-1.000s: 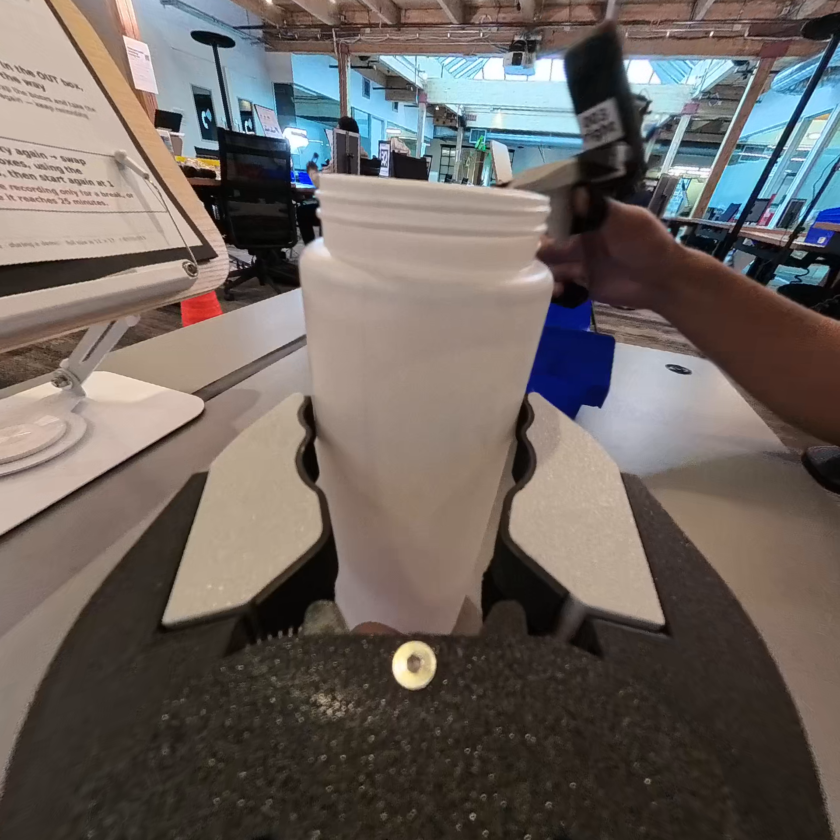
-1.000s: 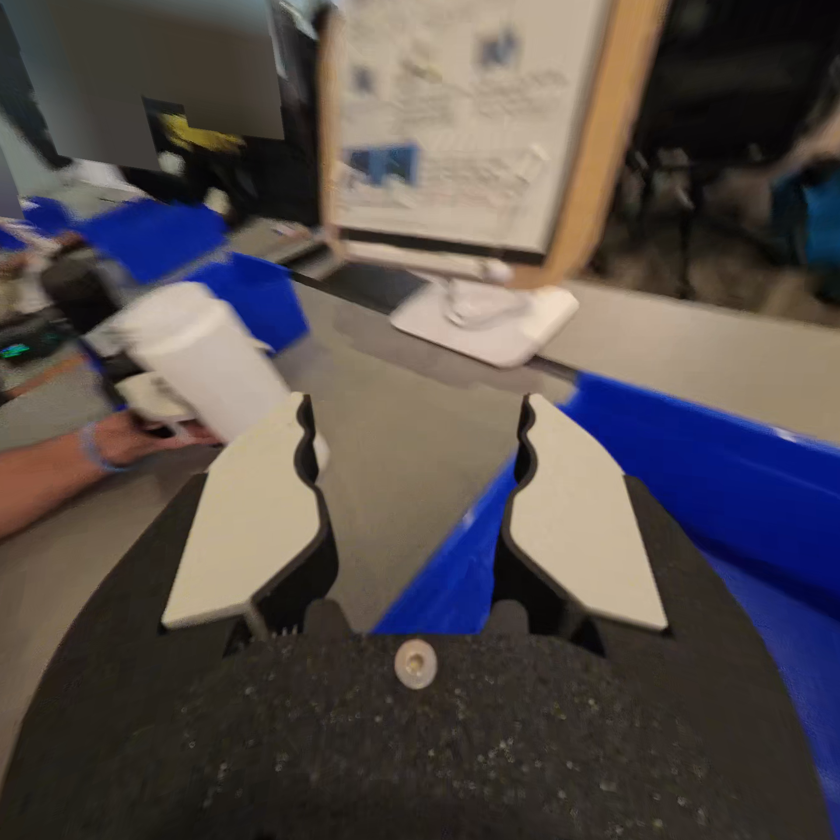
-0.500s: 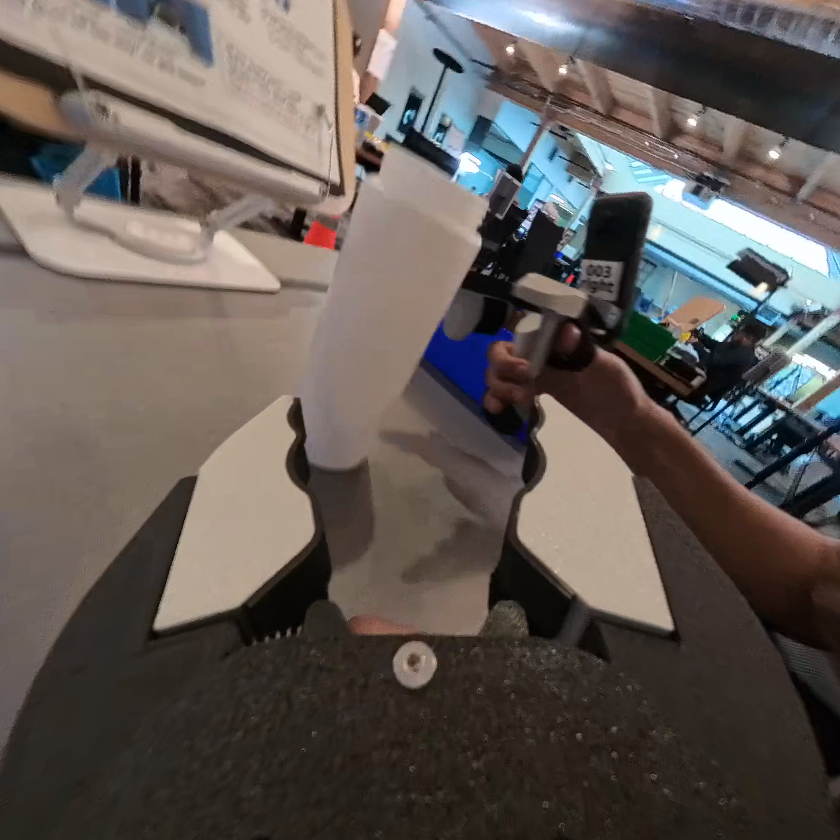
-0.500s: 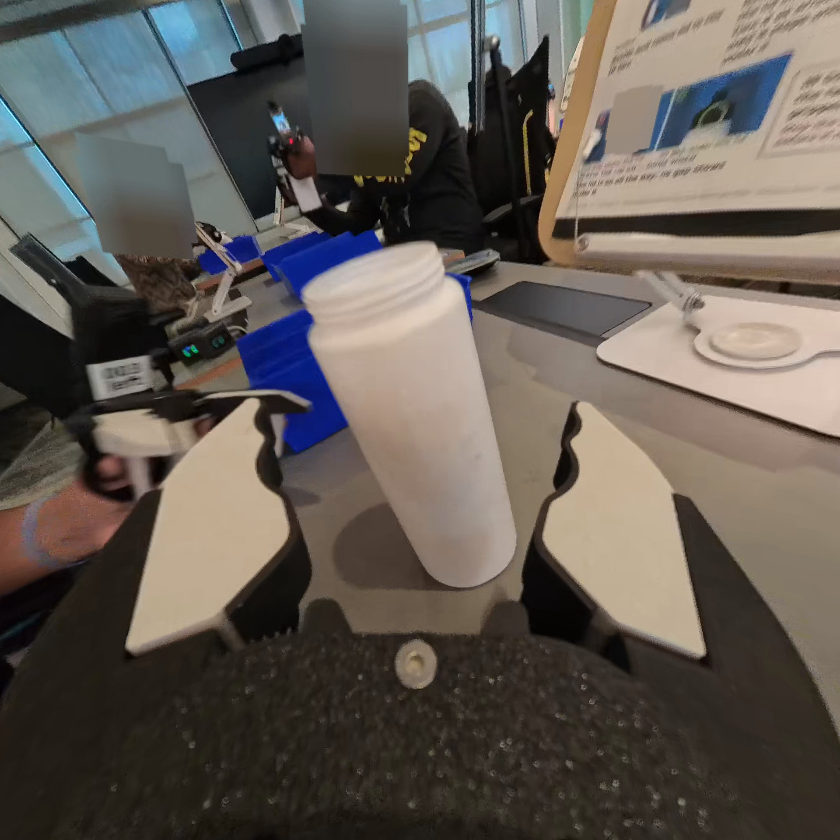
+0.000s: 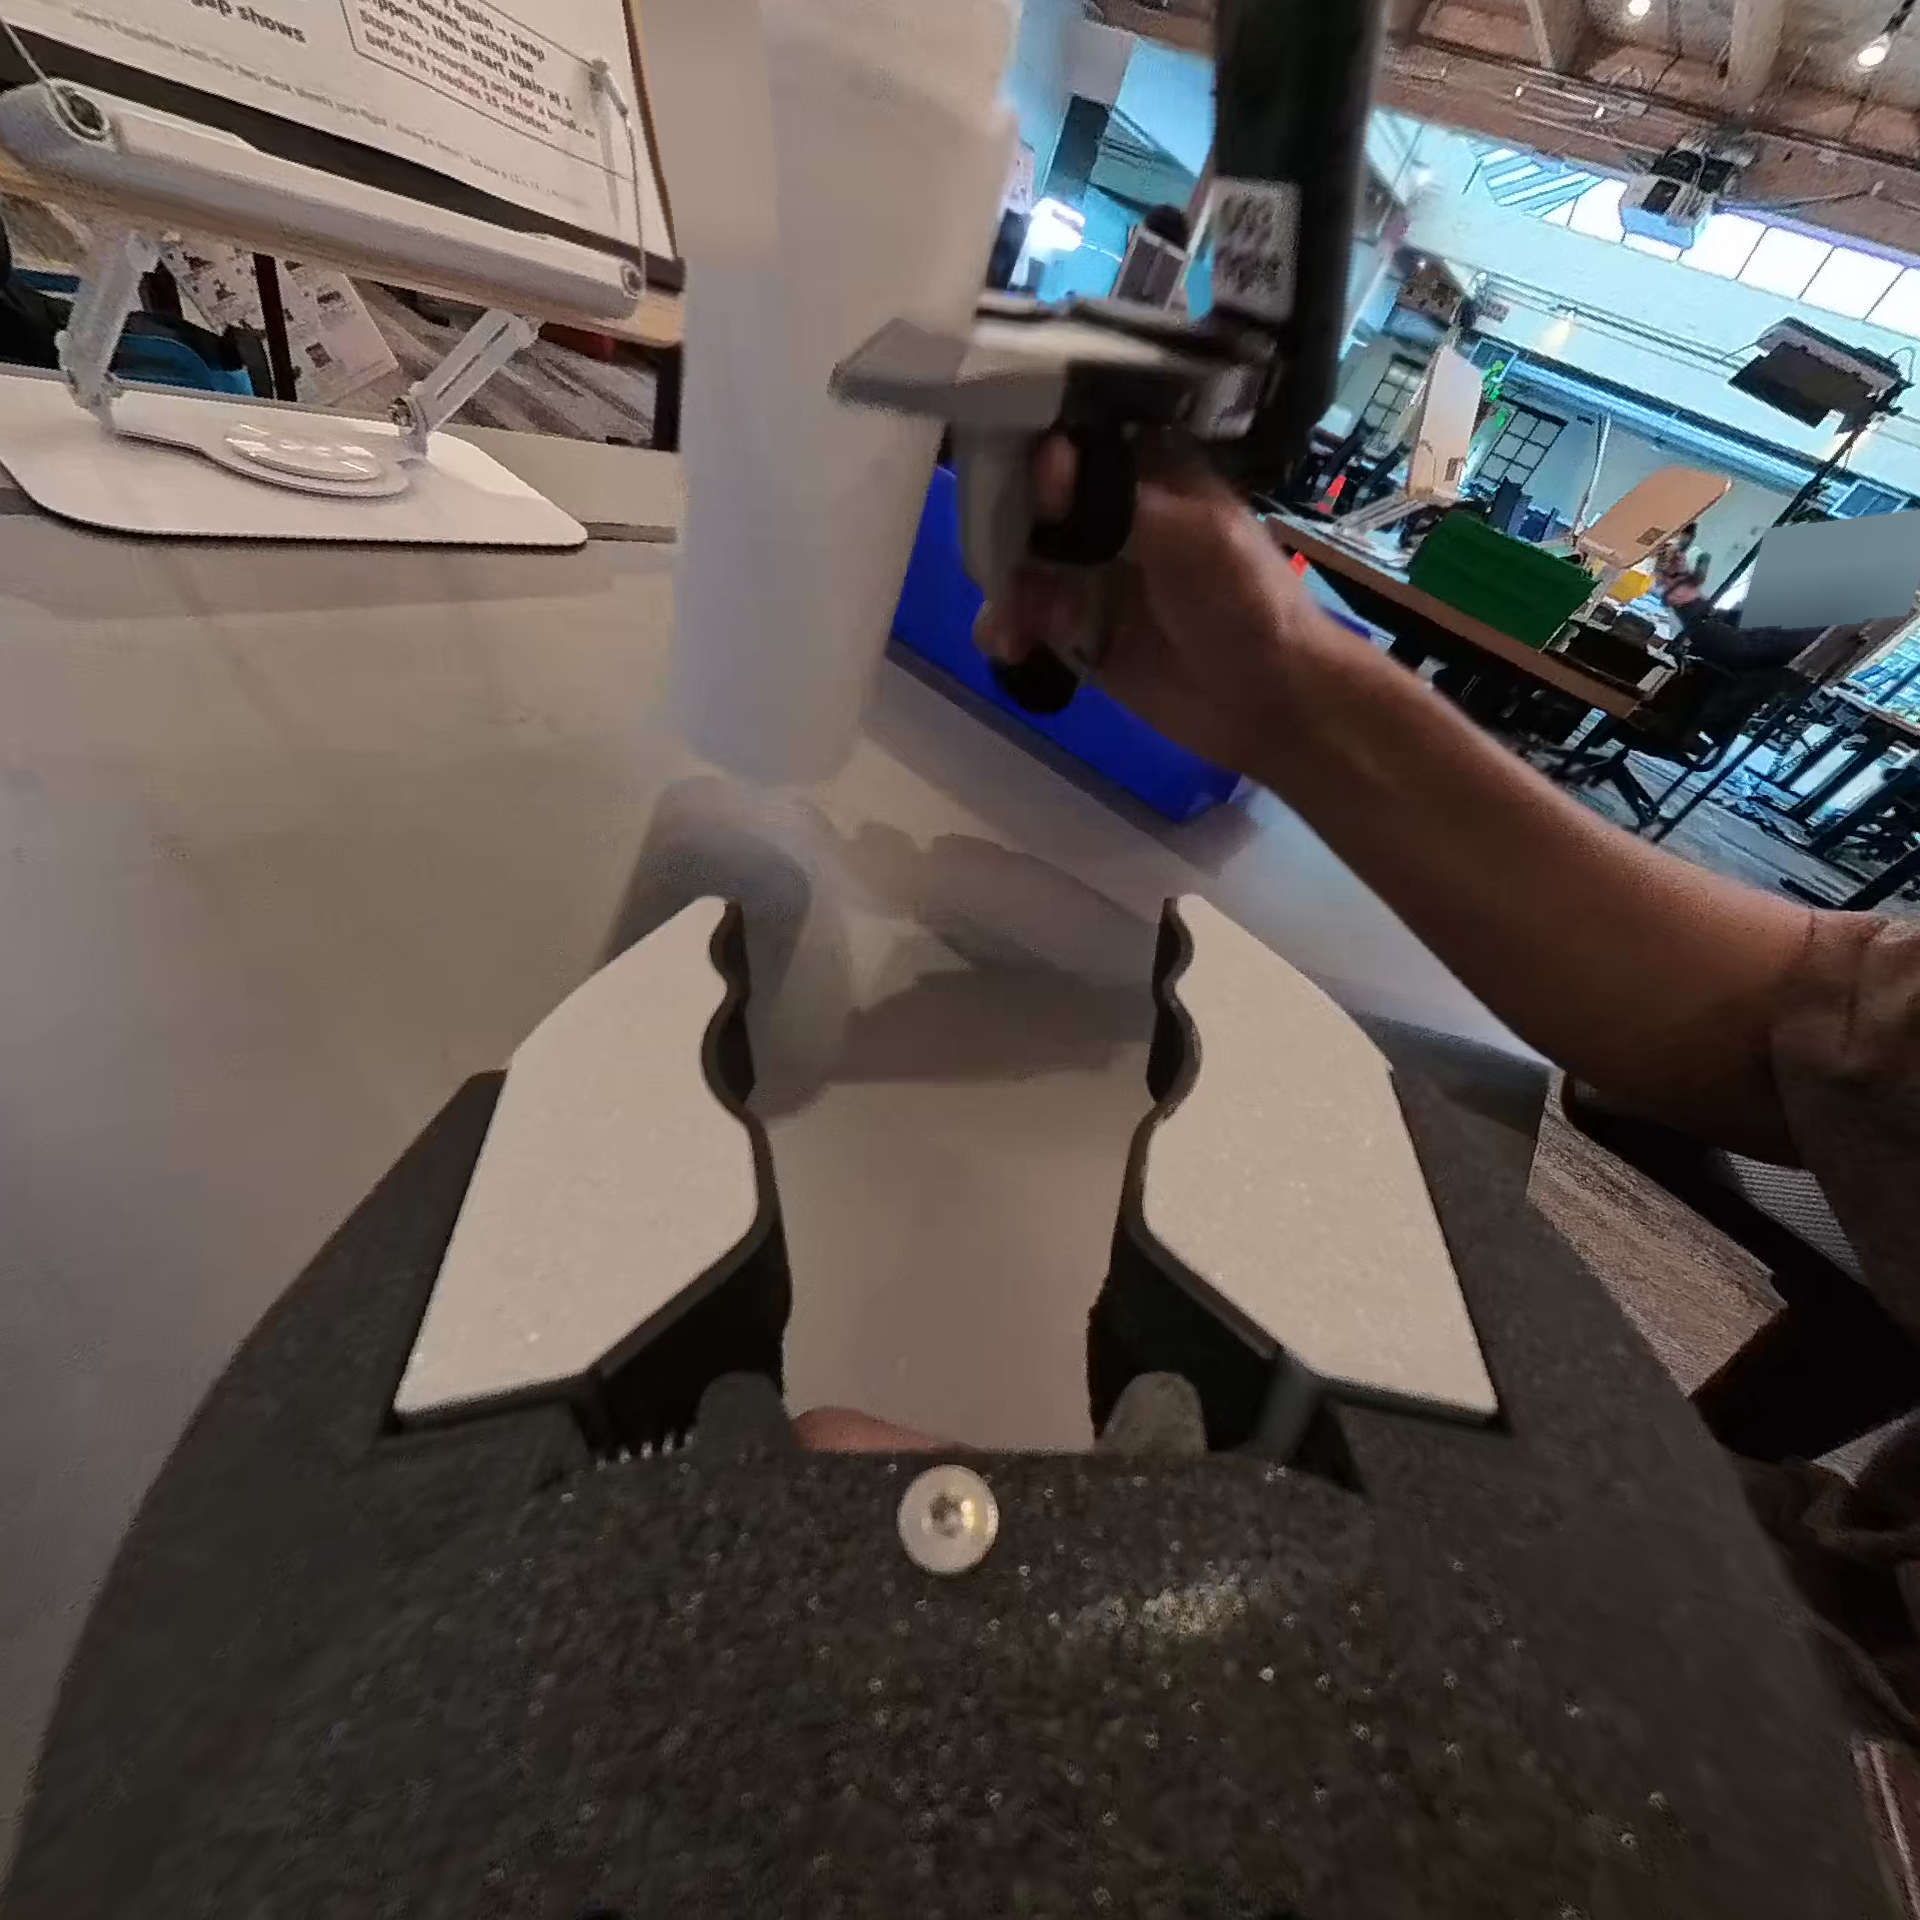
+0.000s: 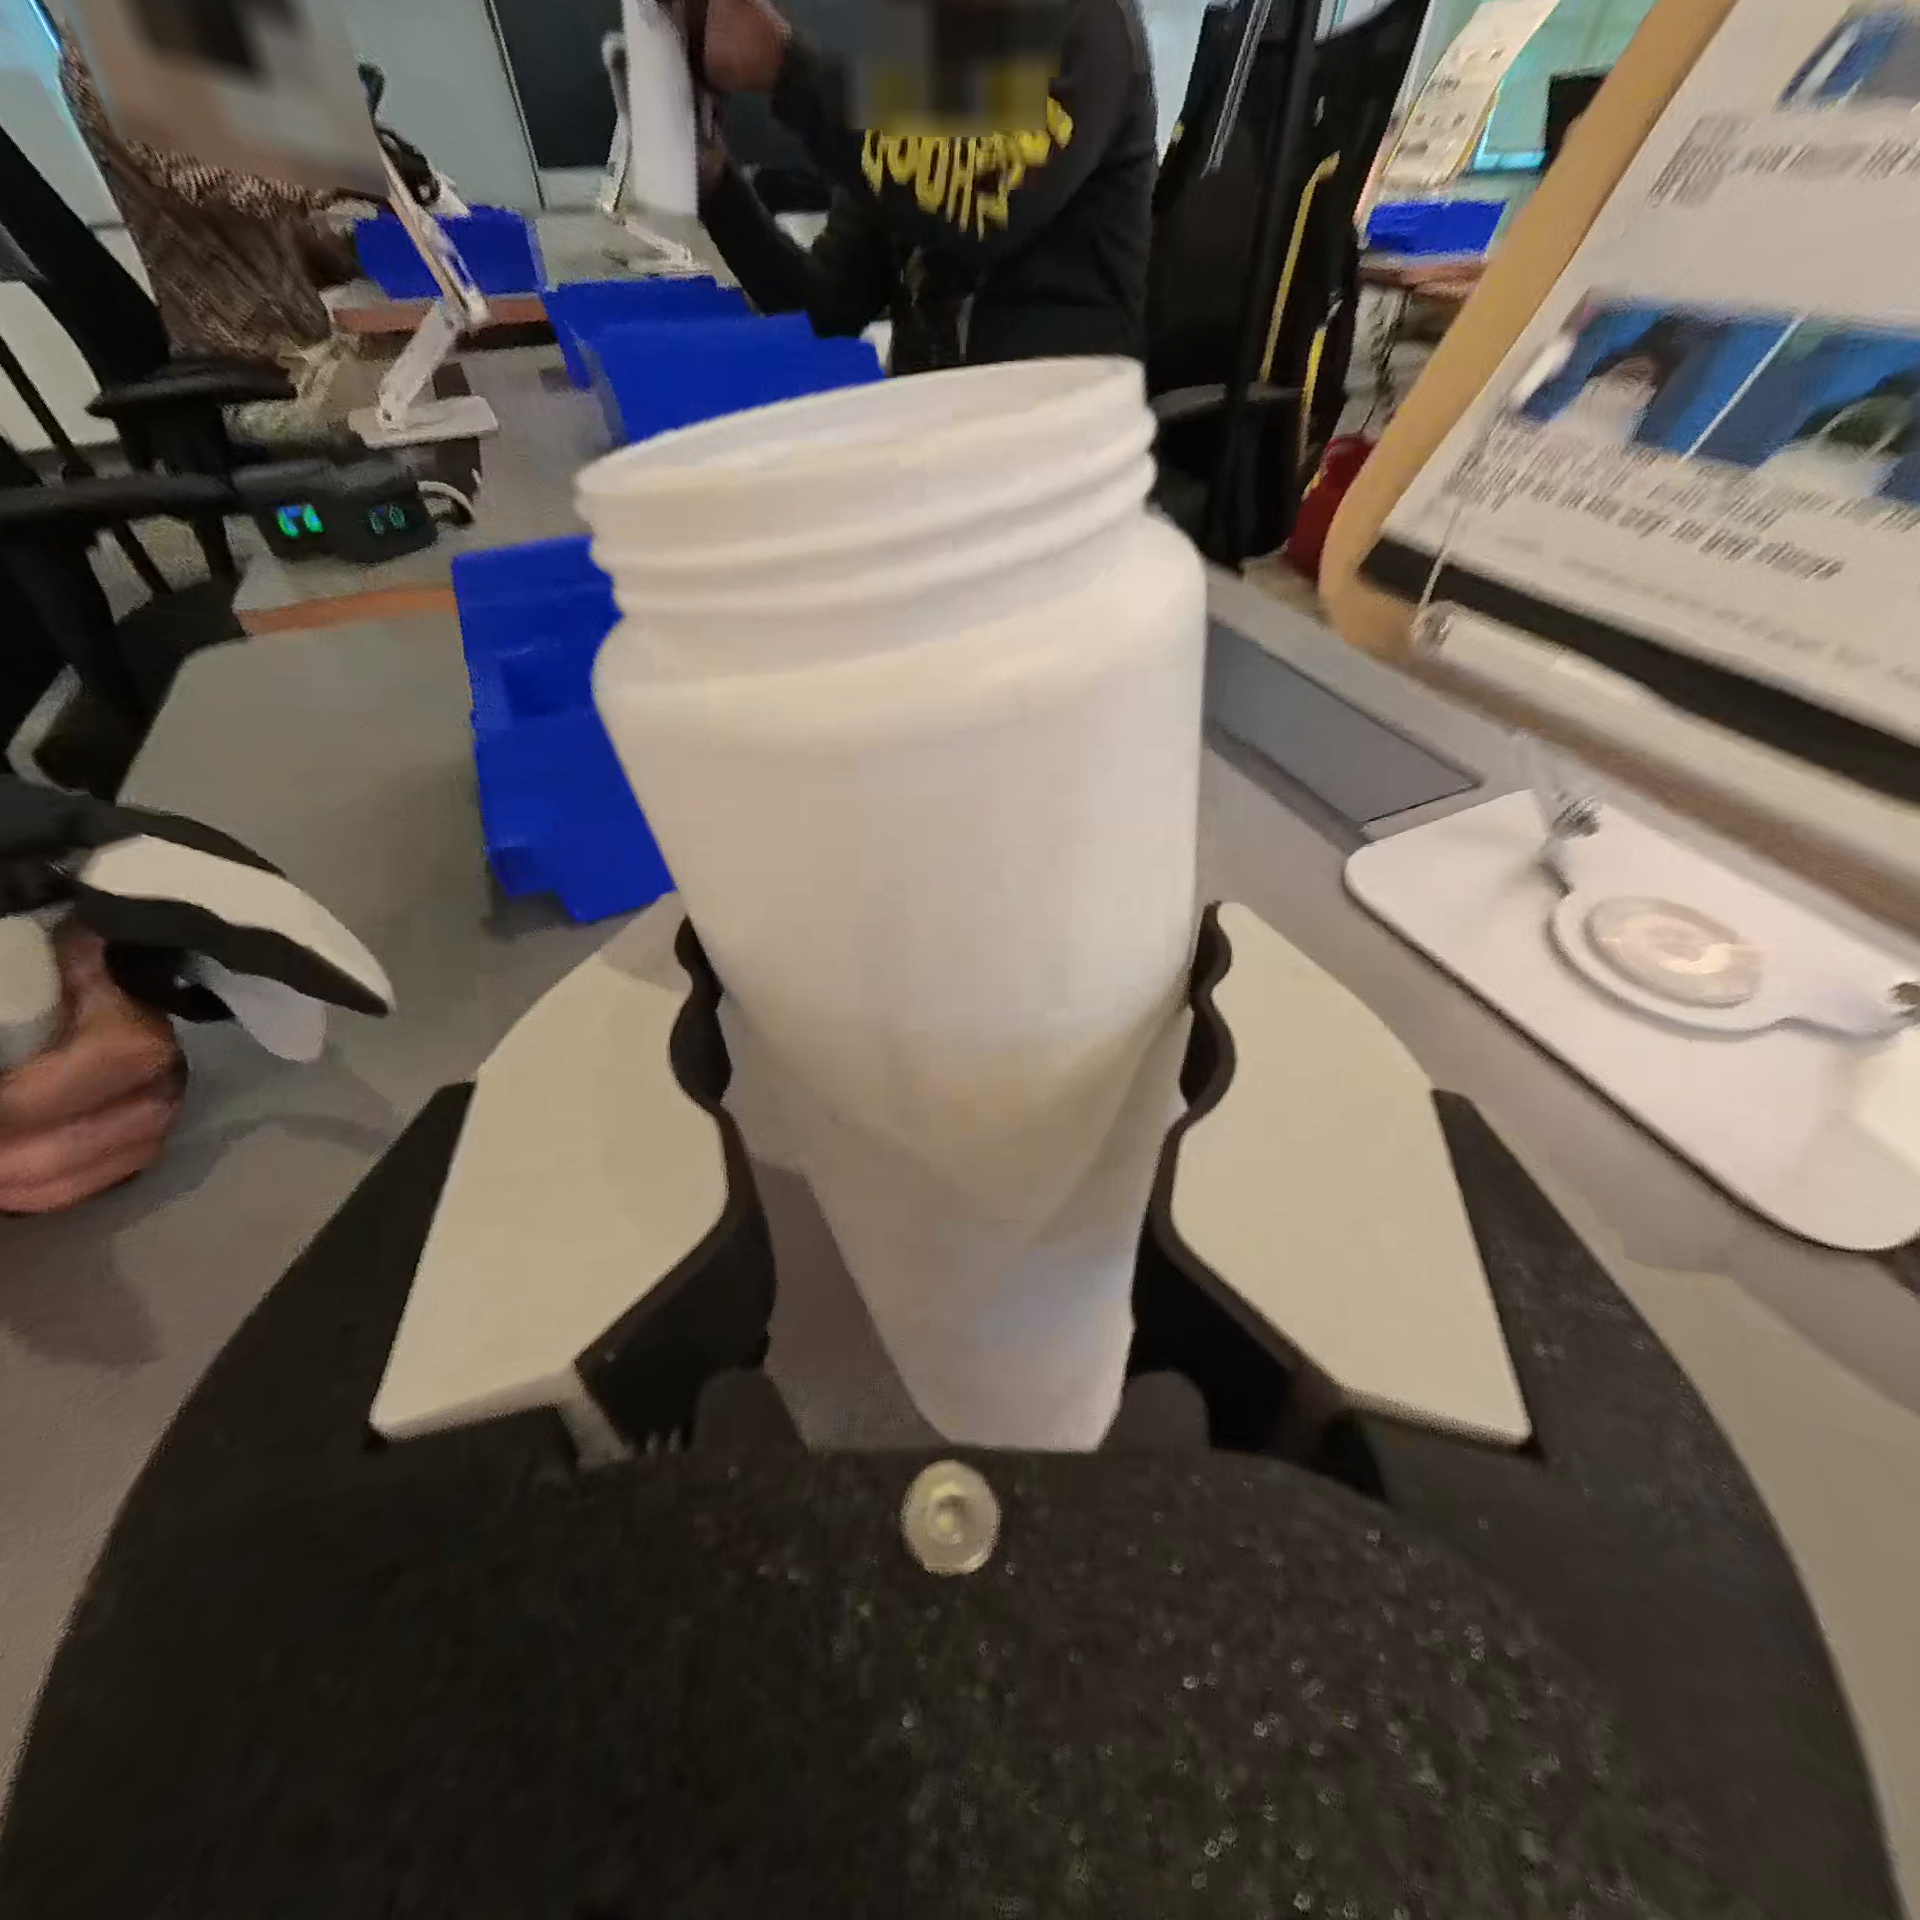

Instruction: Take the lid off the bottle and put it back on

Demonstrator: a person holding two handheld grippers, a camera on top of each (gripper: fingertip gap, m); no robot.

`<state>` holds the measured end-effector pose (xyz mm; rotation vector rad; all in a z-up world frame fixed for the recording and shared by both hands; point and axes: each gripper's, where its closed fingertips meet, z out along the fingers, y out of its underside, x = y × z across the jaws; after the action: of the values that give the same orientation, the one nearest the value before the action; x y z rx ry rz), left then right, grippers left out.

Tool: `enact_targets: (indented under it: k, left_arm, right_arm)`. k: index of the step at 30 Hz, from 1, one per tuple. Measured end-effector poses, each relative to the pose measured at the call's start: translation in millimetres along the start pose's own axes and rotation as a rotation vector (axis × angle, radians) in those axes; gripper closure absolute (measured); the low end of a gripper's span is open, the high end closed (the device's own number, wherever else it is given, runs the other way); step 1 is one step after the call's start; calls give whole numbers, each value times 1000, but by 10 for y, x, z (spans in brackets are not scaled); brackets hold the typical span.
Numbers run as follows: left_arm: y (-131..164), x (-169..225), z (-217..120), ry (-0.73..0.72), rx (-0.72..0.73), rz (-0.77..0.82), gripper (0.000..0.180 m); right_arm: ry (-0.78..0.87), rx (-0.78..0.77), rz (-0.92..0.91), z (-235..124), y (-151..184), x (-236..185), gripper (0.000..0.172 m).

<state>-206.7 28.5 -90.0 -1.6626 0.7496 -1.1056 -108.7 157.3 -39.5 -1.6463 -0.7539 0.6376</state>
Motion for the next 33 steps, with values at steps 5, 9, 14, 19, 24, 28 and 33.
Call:
enact_targets:
  k: [5, 9, 14, 19, 24, 28, 33]
  left_arm:
    - [43, 6, 18, -8, -23, 27, 108]
    - [71, 48, 63, -6, -39, 57, 108]
    - [141, 63, 157, -1, -76, 75, 107]
    - [140, 72, 226, 19, -80, 49, 107]
    - [162, 55, 274, 22, -94, 46, 107]
    - [180, 50, 280, 21, -102, 45, 107]
    - [194, 47, 258, 18, -107, 44, 107]
  right_arm:
    - [173, 109, -130, -807, -864, 214, 85]
    - [440, 196, -216, -1867, -1418, 555, 85]
    - [726, 87, 74, -2953, -1173, 1135, 85]
    - [799, -150, 410, -3263, -352, 1575, 84]
    - [537, -109, 834, -2949, 239, 1670, 85]
    - [551, -145, 974, -2851, 713, 1841, 84]
    - [537, -192, 1071, -2655, 1066, 1912, 85]
